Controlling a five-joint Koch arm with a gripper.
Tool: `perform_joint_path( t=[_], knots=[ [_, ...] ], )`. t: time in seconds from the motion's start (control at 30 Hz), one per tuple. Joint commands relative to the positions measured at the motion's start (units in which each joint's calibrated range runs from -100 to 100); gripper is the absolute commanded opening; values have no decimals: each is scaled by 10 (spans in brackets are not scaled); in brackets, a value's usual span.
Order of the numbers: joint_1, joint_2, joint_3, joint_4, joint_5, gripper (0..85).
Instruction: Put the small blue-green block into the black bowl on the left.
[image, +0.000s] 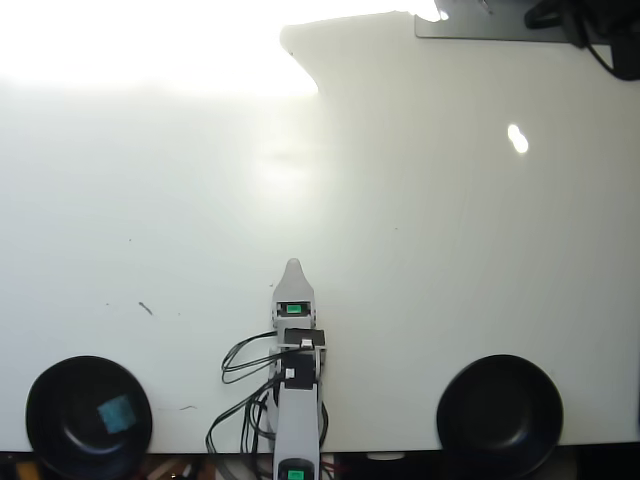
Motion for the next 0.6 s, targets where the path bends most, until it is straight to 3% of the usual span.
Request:
perform_joint_path(
  t=[0.0, 0.57],
  knots=[
    [0, -9, -6, 0, 1, 465],
    [7, -1, -33, 1, 2, 483]
  ],
)
